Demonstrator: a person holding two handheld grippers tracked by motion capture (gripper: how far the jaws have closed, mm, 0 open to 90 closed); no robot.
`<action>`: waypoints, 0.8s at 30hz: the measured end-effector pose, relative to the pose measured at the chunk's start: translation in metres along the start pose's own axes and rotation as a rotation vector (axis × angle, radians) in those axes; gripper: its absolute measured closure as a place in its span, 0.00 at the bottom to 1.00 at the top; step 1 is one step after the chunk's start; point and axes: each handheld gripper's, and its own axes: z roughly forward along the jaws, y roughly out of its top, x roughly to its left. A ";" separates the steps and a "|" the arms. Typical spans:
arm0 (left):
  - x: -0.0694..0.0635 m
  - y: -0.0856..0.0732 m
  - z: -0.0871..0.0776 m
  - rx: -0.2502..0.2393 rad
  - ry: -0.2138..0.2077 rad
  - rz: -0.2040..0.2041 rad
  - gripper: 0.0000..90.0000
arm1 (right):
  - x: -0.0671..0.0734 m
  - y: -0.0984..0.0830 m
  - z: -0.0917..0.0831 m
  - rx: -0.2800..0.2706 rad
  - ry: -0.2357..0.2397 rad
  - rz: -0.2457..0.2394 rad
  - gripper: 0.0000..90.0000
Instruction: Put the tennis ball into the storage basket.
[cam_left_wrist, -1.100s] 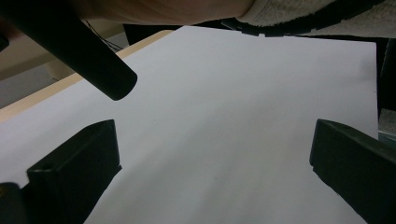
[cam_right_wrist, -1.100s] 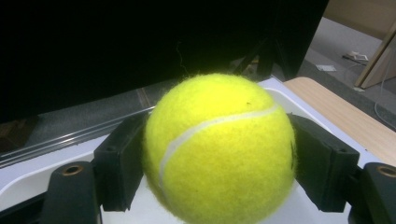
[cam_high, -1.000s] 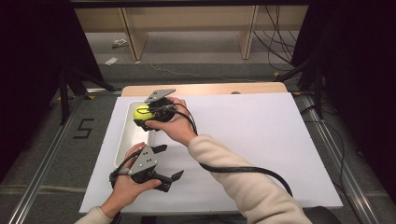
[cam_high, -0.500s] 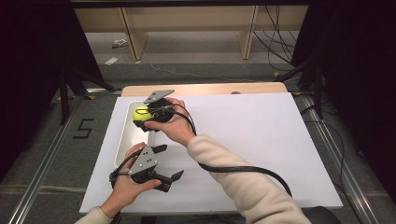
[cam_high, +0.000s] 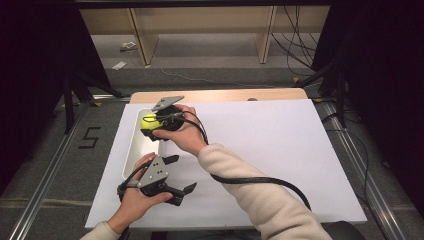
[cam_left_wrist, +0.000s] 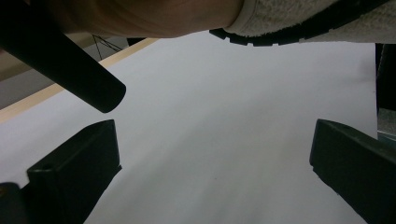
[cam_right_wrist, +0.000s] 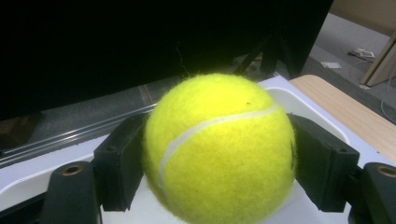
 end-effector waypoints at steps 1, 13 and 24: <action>0.000 0.000 0.000 0.000 0.000 0.000 0.01 | 0.000 0.000 0.000 0.001 -0.001 -0.001 0.29; 0.000 0.000 0.000 -0.001 0.001 -0.001 0.01 | 0.001 0.003 0.003 0.003 0.003 -0.003 0.29; 0.000 0.000 0.000 -0.001 0.001 -0.001 0.01 | 0.001 0.004 0.008 0.014 0.008 -0.001 0.29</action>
